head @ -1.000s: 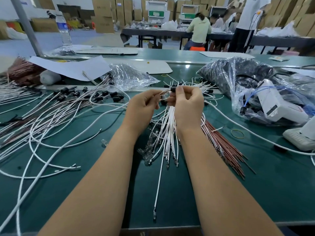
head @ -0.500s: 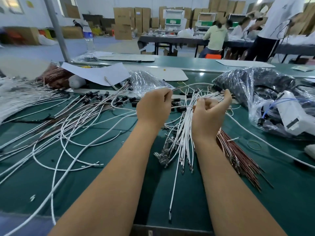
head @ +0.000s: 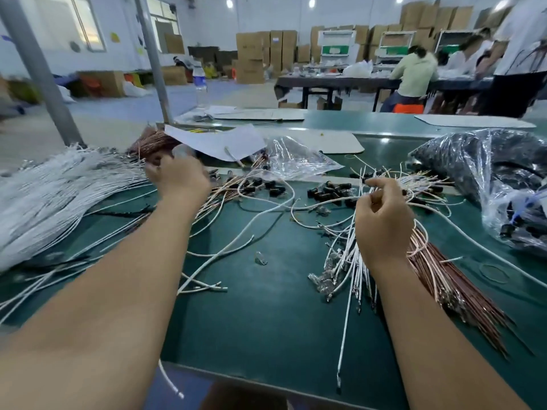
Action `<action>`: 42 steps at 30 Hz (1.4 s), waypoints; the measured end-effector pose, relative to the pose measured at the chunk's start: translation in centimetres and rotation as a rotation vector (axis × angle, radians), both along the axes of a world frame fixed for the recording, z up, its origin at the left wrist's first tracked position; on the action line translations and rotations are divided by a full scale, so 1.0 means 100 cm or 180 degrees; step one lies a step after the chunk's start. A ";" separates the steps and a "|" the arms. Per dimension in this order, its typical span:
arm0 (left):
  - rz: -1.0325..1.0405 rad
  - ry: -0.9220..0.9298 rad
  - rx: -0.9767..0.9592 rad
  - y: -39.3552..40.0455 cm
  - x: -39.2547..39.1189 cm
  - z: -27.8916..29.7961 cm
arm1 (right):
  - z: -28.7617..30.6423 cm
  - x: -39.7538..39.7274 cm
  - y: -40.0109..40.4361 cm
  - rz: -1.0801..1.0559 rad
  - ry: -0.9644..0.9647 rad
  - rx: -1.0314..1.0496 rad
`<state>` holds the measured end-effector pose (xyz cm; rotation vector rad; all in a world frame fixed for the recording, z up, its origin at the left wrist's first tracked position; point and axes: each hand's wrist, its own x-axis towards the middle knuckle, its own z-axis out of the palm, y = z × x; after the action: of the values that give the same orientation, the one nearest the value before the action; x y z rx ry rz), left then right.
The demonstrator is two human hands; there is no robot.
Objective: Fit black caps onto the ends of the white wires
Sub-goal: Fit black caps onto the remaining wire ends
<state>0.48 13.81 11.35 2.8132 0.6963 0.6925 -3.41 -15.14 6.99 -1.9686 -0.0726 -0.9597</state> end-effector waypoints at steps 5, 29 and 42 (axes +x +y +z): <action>0.0046 0.0119 -0.0057 -0.002 0.001 -0.015 | 0.007 0.001 -0.004 -0.0340 0.0357 -0.0056; -0.3013 -0.0483 -0.1194 -0.178 -0.002 -0.052 | 0.008 0.009 -0.019 -0.0971 0.1626 -0.1824; -0.3266 -0.0636 -0.0880 -0.187 0.003 -0.051 | 0.003 0.011 -0.013 -0.1252 0.1033 -0.2083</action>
<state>0.80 -4.84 6.29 2.3240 -0.6205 0.5707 -2.28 -16.44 7.30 -2.7975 0.2196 -0.9146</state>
